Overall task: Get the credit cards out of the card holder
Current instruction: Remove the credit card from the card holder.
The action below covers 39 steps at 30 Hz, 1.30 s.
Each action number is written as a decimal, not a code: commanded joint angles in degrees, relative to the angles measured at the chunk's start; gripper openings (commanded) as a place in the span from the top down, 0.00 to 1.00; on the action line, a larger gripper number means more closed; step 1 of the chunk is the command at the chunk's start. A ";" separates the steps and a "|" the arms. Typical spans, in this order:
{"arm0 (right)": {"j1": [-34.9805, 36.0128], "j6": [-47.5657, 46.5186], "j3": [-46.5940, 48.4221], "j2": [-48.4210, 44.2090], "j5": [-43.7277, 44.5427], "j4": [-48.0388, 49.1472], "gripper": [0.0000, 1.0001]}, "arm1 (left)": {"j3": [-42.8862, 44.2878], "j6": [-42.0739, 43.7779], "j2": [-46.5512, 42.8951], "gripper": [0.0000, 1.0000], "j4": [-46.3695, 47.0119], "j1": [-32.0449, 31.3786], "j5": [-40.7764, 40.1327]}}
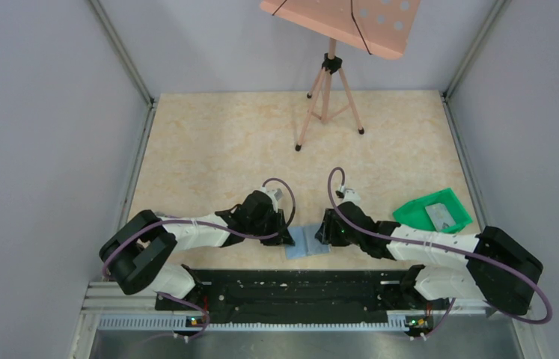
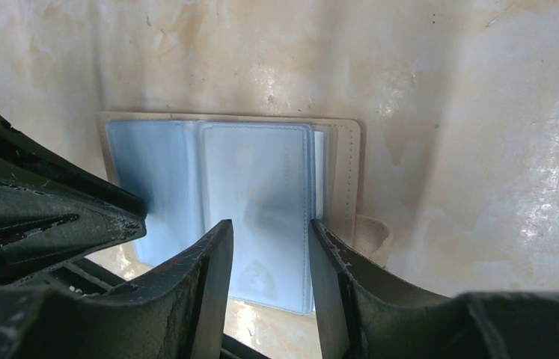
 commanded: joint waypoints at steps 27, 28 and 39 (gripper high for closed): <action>-0.67 3.63 -2.61 -4.54 -13.15 13.15 0.58 | 0.04 -0.42 -1.85 0.77 0.50 -0.94 -0.92; -0.68 3.90 -2.61 -4.50 -13.42 13.58 0.58 | 0.28 -0.39 -2.44 0.77 -0.17 -0.94 -1.36; -0.59 6.28 -3.32 -1.75 -16.43 20.62 0.58 | 4.59 -0.94 -13.36 0.69 -12.74 -0.72 -12.42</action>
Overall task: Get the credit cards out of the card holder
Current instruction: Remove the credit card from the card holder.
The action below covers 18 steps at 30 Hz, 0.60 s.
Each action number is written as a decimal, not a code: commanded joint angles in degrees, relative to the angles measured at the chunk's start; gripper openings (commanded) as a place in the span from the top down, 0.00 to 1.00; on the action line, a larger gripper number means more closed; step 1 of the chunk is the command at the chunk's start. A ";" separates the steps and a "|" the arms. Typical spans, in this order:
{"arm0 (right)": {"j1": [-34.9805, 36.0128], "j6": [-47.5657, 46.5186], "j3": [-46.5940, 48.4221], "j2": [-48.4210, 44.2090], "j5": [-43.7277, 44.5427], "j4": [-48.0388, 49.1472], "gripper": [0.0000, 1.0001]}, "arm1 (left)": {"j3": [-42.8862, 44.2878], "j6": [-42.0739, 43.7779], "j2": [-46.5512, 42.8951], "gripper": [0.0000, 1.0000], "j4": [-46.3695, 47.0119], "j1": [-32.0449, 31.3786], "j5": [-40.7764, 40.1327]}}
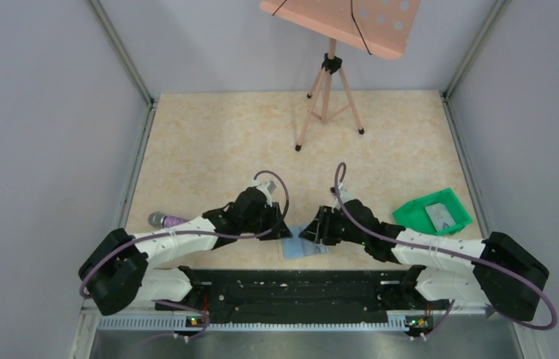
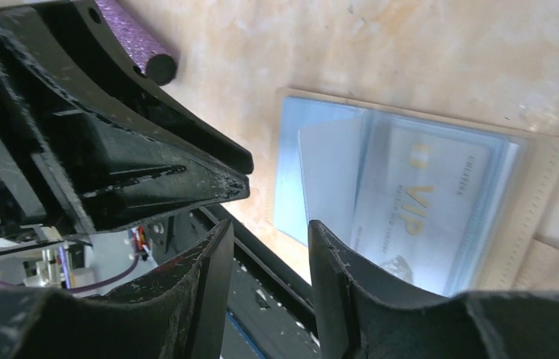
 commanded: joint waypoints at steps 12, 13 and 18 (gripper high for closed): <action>3.66 0.56 5.81 10.68 -1.44 7.46 0.59 | 2.79 -1.01 -16.45 0.64 -11.23 0.90 -16.73; 3.66 0.24 5.75 10.24 -0.97 6.62 0.59 | 2.81 -0.96 -16.67 0.65 -11.23 0.90 -16.21; 3.68 -1.08 6.13 7.28 0.36 2.93 0.58 | 2.74 -1.06 -16.15 0.66 -10.50 0.90 -12.56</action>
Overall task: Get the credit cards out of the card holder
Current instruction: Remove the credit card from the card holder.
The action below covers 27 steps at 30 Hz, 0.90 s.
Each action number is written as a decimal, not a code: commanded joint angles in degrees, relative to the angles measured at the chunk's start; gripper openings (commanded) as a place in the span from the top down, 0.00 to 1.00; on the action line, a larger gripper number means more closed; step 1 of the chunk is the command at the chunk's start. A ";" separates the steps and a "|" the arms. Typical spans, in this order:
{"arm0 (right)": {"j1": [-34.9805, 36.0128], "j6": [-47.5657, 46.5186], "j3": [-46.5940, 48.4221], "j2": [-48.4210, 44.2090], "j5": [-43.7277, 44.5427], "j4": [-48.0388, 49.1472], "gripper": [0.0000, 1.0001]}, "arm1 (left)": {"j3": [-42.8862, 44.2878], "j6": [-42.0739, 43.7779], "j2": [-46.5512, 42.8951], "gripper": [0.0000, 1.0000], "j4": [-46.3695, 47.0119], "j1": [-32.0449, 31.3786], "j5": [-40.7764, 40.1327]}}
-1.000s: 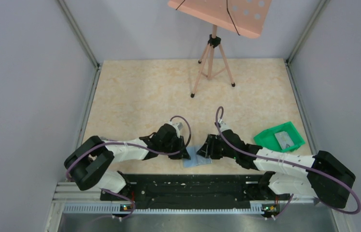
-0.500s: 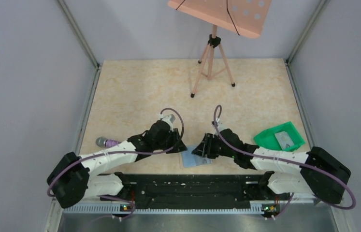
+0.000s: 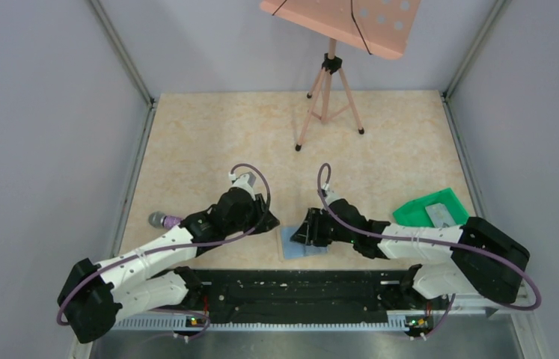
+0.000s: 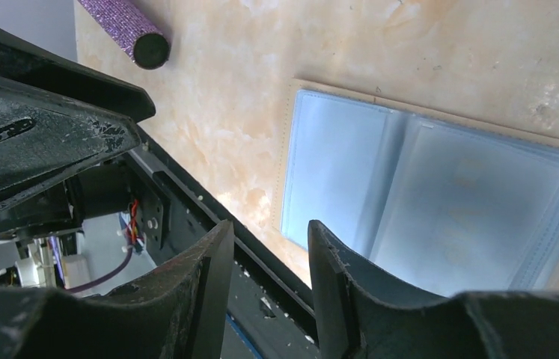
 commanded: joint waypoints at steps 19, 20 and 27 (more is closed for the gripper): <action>-3.48 -7.19 -0.42 -10.71 14.56 -19.28 0.47 | -2.12 1.50 15.57 0.74 12.06 0.00 14.62; -3.49 -7.17 -0.45 -10.21 14.19 -18.90 0.47 | -2.33 1.58 16.00 0.75 12.21 0.05 14.48; -3.46 -6.43 -1.11 -9.09 13.29 -17.53 0.47 | -4.60 1.20 17.74 0.75 13.77 0.01 13.89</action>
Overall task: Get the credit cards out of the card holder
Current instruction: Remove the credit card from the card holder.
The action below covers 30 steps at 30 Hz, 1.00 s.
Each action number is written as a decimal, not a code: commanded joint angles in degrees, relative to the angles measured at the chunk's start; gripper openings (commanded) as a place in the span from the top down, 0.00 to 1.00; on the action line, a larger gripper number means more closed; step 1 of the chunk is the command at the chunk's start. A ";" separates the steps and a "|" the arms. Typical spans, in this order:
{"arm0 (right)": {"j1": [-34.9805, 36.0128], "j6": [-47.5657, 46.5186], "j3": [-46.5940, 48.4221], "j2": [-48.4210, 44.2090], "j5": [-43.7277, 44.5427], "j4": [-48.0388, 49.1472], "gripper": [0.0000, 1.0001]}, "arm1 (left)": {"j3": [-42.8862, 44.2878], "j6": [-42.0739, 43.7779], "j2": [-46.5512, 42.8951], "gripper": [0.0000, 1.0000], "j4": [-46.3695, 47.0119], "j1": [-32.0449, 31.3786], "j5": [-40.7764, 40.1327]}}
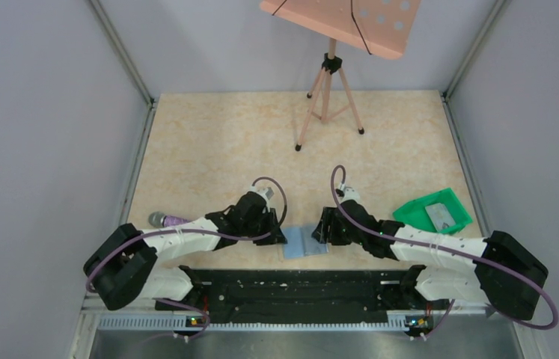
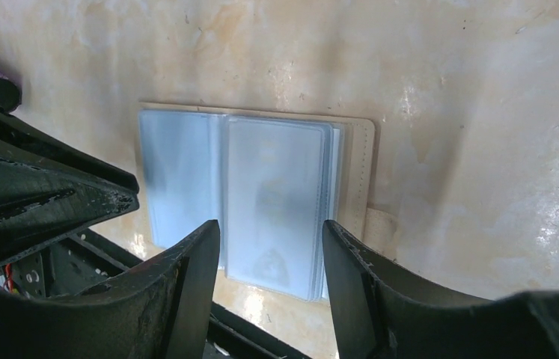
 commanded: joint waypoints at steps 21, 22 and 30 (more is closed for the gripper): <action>-0.39 1.12 -2.21 0.36 -6.07 10.28 0.55 | -4.91 -1.13 -0.07 0.77 7.01 -0.06 0.58; -0.47 1.15 -2.09 0.25 -6.79 10.34 0.55 | -4.99 -1.13 -0.10 0.77 7.04 -0.06 0.52; -0.44 2.97 -3.55 1.05 -9.80 15.08 0.54 | -4.21 -1.48 0.89 0.77 7.28 -0.46 1.31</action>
